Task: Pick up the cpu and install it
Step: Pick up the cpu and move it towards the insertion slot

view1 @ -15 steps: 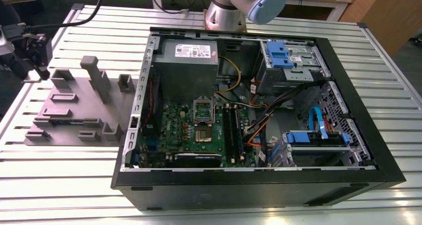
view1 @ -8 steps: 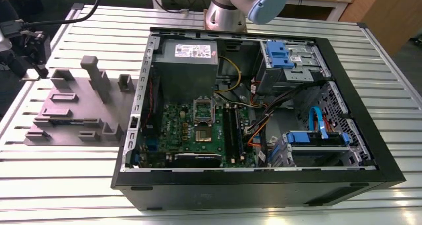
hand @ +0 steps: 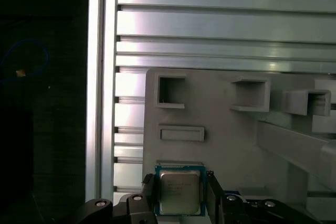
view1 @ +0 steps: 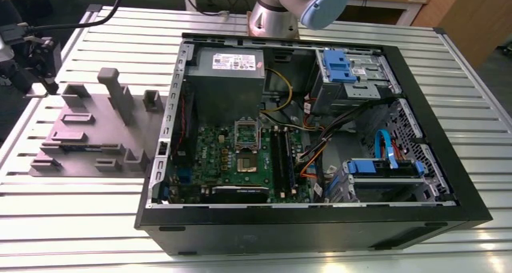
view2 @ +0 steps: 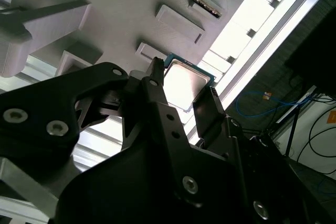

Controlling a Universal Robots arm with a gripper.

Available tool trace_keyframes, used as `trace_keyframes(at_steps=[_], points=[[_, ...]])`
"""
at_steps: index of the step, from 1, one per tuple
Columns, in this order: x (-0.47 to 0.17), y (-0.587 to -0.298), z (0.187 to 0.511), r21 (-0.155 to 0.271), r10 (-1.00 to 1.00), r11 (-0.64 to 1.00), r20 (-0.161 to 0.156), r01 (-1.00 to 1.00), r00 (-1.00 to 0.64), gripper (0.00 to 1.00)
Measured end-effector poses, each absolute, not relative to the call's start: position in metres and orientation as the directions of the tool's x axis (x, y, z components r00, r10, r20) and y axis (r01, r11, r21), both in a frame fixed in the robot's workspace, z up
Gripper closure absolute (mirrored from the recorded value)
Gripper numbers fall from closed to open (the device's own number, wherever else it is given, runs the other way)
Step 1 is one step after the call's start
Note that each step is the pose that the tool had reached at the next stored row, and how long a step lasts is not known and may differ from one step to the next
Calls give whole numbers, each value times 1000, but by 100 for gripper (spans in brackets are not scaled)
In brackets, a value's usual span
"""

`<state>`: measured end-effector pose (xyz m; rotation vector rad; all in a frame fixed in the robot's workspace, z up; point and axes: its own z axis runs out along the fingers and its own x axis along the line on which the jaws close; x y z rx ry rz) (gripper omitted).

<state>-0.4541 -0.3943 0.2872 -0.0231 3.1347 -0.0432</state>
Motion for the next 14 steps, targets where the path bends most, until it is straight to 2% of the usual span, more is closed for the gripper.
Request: trace_keyframes(at_steps=[14], points=[[-450,-394,287,-27,-15,1000,-7,-14,-1000,53]])
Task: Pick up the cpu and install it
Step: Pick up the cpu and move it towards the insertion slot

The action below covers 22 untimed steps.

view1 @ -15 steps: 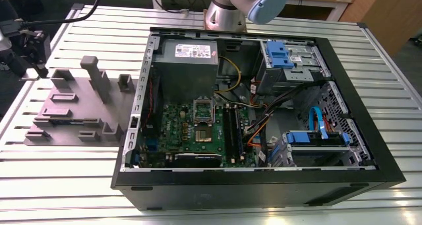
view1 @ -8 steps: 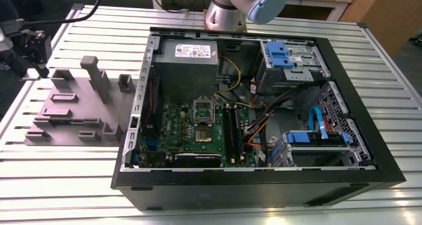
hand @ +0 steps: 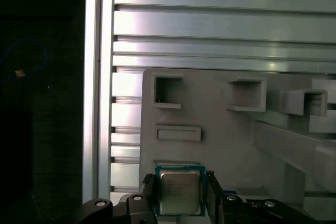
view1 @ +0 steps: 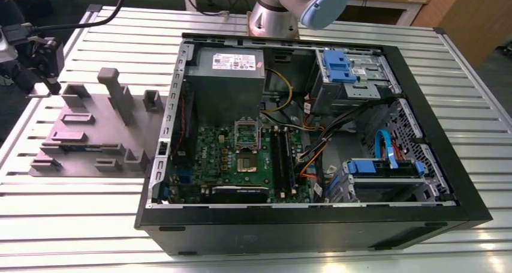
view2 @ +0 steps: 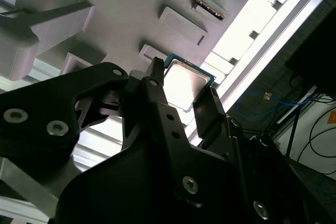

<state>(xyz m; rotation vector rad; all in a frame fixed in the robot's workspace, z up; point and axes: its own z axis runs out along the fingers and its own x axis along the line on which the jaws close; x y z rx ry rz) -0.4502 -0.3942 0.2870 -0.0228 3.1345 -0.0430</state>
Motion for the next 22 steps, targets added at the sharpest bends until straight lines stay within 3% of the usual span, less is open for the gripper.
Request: trace_keyframes(at_steps=[22], points=[[-450,-394,300,-27,-15,1000,-7,-15,-1000,53]])
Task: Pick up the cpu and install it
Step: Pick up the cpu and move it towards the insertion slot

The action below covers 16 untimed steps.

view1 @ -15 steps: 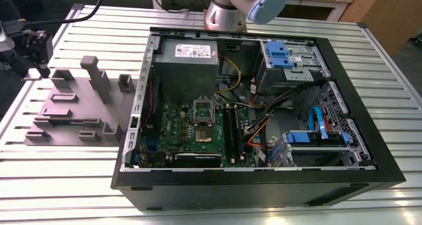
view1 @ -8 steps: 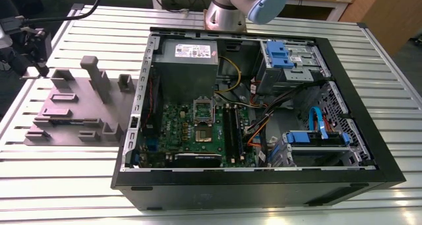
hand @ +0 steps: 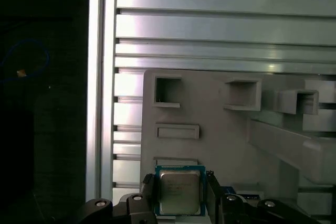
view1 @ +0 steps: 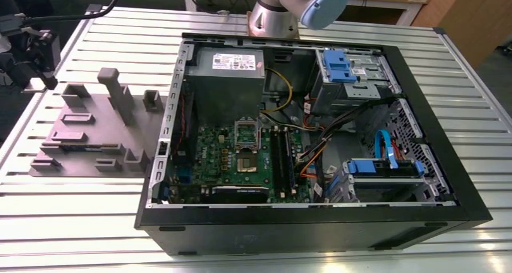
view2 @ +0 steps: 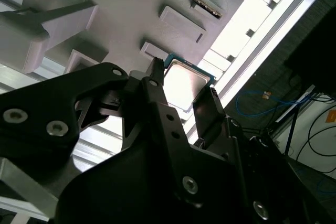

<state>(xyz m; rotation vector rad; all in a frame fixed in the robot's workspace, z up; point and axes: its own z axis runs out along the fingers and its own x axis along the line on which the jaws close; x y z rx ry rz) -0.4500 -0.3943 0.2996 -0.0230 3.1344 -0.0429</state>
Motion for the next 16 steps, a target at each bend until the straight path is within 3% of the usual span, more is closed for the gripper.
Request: trace_keyframes(at_steps=[16], points=[[-448,-394,300,-28,-15,1000,-6,-15,-1000,53]])
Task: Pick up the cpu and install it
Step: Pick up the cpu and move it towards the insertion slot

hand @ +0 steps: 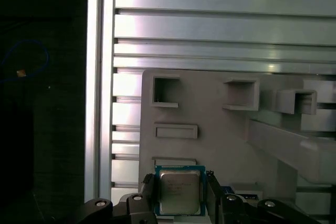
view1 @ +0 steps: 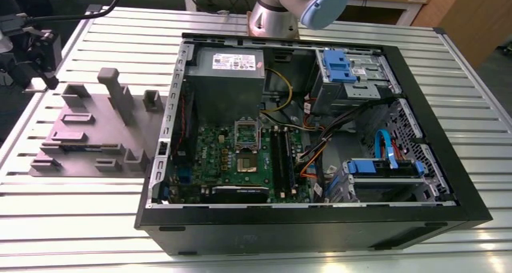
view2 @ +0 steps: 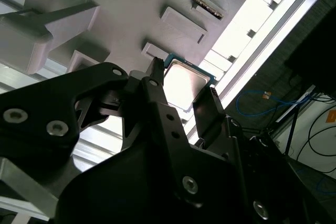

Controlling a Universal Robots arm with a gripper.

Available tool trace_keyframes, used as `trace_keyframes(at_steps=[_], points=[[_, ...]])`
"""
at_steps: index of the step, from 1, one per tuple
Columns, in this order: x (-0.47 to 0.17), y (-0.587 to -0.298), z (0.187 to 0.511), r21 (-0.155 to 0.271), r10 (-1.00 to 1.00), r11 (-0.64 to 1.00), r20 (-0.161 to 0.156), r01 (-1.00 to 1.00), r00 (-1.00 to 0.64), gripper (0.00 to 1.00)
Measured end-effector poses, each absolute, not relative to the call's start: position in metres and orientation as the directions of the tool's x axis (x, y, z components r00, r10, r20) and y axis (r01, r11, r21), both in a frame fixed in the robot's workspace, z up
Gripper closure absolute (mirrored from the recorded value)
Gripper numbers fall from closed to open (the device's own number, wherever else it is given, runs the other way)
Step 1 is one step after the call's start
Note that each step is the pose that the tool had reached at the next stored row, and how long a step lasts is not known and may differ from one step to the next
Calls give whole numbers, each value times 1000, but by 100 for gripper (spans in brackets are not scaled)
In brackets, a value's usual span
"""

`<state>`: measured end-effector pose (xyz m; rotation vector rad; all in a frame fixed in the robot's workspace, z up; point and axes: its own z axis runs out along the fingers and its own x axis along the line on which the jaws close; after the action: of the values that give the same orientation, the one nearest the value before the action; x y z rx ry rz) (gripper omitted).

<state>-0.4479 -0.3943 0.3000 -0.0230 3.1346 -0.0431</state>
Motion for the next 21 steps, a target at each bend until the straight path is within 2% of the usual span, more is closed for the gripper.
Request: trace_keyframes(at_steps=[21], points=[[-448,-394,305,-28,-15,1000,-6,-15,-1000,53]])
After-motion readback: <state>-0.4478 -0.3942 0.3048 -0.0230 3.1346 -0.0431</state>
